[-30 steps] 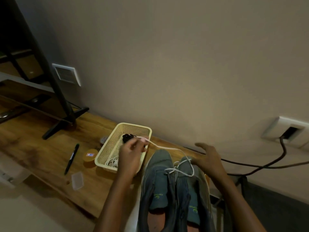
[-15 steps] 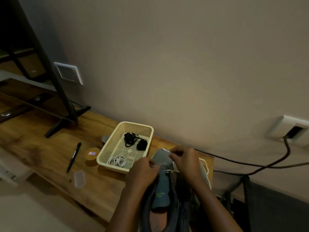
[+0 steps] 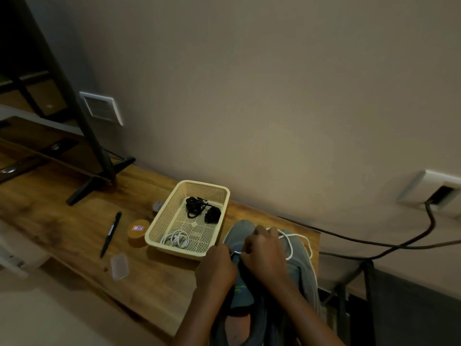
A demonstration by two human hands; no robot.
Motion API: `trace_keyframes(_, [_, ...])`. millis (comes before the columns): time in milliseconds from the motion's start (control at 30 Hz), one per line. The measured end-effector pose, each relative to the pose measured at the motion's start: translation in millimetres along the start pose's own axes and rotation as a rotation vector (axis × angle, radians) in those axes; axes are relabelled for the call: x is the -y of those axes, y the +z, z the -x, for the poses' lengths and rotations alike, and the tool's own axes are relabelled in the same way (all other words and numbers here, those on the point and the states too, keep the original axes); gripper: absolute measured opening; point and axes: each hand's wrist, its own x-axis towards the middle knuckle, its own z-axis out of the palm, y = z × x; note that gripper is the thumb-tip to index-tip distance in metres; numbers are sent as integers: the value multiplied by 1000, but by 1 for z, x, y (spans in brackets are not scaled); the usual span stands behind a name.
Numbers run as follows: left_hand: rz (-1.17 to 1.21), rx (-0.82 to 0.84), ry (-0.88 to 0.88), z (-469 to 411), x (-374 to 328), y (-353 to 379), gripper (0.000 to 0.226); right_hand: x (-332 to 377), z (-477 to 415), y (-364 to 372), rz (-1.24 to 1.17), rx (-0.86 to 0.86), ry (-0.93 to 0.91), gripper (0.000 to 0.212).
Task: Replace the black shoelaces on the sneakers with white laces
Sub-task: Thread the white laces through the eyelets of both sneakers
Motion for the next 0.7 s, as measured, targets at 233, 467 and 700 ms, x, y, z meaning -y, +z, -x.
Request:
trace_keyframes(233, [63, 12, -16, -3, 4, -2, 22, 4, -2, 9, 16, 5, -75, 18])
trace_keyframes(467, [115, -7, 1, -2, 5, -2, 20, 7, -2, 14, 103, -74, -122, 10])
trace_keyframes(700, [110, 13, 24, -3, 4, -3, 29, 11, -4, 20, 224, -136, -165, 29])
